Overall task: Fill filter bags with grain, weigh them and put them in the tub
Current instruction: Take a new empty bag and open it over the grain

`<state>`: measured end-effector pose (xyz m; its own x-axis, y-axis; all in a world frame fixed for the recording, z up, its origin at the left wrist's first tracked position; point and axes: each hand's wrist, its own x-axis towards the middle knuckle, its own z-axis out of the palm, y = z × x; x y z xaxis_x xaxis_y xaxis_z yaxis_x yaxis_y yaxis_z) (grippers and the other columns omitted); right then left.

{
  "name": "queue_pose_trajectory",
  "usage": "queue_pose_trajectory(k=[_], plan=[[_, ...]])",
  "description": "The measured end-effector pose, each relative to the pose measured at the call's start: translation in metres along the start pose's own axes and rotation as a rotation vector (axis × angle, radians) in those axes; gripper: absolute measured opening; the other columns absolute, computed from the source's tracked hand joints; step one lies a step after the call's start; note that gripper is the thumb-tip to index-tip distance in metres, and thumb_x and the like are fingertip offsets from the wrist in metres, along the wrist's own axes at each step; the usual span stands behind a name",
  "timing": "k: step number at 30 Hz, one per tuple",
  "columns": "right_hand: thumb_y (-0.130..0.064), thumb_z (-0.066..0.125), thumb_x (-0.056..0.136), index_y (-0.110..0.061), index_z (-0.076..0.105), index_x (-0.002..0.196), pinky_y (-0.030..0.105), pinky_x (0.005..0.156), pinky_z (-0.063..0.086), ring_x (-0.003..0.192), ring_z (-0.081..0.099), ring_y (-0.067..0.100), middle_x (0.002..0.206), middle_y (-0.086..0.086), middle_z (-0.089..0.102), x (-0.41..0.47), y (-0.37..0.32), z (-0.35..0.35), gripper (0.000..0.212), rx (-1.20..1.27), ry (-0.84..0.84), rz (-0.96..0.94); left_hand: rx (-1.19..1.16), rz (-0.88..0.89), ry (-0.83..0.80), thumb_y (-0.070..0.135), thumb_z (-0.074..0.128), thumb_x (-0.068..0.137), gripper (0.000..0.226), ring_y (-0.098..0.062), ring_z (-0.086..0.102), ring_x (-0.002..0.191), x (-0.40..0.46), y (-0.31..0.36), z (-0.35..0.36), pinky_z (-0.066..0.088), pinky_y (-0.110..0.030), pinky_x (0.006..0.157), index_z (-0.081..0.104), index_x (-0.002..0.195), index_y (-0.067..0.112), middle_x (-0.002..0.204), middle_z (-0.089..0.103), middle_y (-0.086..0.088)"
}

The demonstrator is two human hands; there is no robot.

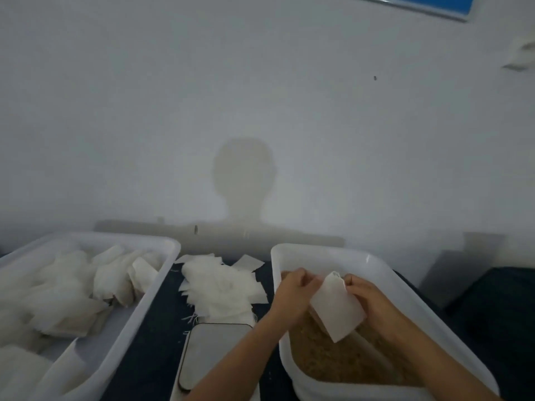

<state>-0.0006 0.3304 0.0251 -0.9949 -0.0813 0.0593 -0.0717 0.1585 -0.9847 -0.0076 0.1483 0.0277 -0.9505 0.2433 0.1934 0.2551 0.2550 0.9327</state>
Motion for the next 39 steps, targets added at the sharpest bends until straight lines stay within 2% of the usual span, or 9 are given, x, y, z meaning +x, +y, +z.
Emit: queue_pose_trajectory(k=[3,7,9,12,16,19,25,35,39], plan=[[-0.027,0.062,0.072,-0.016,0.063,0.072,0.039,0.069,0.042,0.078,0.058,0.023,0.082,0.006,0.065,-0.001,0.012,-0.009,0.012,-0.004,0.041,0.034,-0.037,0.006,-0.042,0.027,0.055,0.093,0.02,-0.009,0.055,0.077,0.0,-0.001,0.016,0.049,-0.02,0.07,0.05,0.074,0.024,0.08,0.054,0.006],[-0.01,0.058,0.089,-0.009,0.059,0.08,0.028,0.069,0.045,0.081,0.057,0.022,0.084,0.007,0.062,-0.001,0.017,-0.005,0.009,-0.21,0.25,-0.028,-0.058,-0.019,0.026,0.023,0.053,0.095,0.02,-0.023,0.056,0.084,0.0,-0.01,0.029,0.054,-0.044,0.082,0.046,0.077,0.02,0.081,0.052,-0.001],[-0.012,0.057,0.09,-0.009,0.056,0.079,0.025,0.065,0.043,0.071,0.054,0.019,0.076,0.006,0.057,-0.006,0.012,0.001,0.012,-0.23,0.31,-0.097,-0.051,-0.025,0.036,0.021,0.051,0.095,0.022,-0.019,0.052,0.077,0.002,-0.014,0.032,0.055,-0.037,0.078,0.043,0.075,0.02,0.076,0.047,0.001],[-0.028,0.053,0.092,-0.009,0.057,0.069,0.026,0.057,0.04,0.058,0.048,0.015,0.061,0.002,0.05,-0.016,0.002,0.012,0.03,-0.124,0.108,-0.084,-0.007,0.014,-0.03,0.019,0.051,0.094,0.026,-0.007,0.041,0.064,0.002,-0.015,0.034,0.038,-0.011,0.057,0.04,0.071,0.021,0.07,0.041,0.006],[-0.029,0.052,0.091,-0.004,0.068,0.084,0.028,0.055,0.047,0.053,0.058,0.014,0.058,0.003,0.059,-0.018,0.001,0.025,0.031,-0.019,0.011,-0.002,-0.193,0.005,-0.158,0.012,0.049,0.094,0.026,-0.01,0.049,0.069,0.0,-0.012,0.034,0.041,-0.021,0.069,0.05,0.069,0.016,0.07,0.05,0.004],[-0.035,0.051,0.086,-0.002,0.063,0.075,0.03,0.055,0.046,0.054,0.055,0.019,0.06,0.009,0.057,-0.018,0.0,0.025,0.037,0.045,-0.005,-0.019,-0.338,-0.039,-0.181,0.014,0.046,0.097,0.031,-0.008,0.053,0.065,-0.003,-0.007,0.031,0.043,-0.019,0.068,0.054,0.068,0.015,0.063,0.055,0.006],[-0.035,0.055,0.077,0.015,0.06,0.086,0.021,0.057,0.052,0.059,0.061,0.015,0.068,0.011,0.061,-0.016,0.002,0.023,0.051,0.089,0.024,-0.072,-0.372,-0.008,-0.188,0.009,0.047,0.097,0.028,-0.015,0.055,0.07,-0.004,-0.009,0.03,0.046,-0.028,0.072,0.057,0.071,0.012,0.072,0.057,-0.003],[-0.027,0.057,0.083,0.01,0.064,0.084,0.02,0.056,0.051,0.061,0.062,0.015,0.07,0.013,0.062,-0.017,0.003,0.019,0.038,0.083,0.006,-0.103,-0.415,0.004,-0.198,0.005,0.045,0.096,0.028,-0.01,0.059,0.066,-0.003,-0.008,0.031,0.05,-0.02,0.066,0.061,0.074,0.01,0.073,0.061,-0.003],[-0.008,0.049,0.094,-0.013,0.07,0.067,0.019,0.055,0.051,0.061,0.064,0.014,0.066,0.007,0.067,-0.017,0.004,0.019,0.034,0.034,0.011,-0.085,-0.409,0.009,-0.206,0.009,0.051,0.094,0.026,-0.011,0.059,0.067,-0.006,-0.007,0.03,0.051,-0.021,0.07,0.06,0.07,0.012,0.07,0.061,-0.001]])
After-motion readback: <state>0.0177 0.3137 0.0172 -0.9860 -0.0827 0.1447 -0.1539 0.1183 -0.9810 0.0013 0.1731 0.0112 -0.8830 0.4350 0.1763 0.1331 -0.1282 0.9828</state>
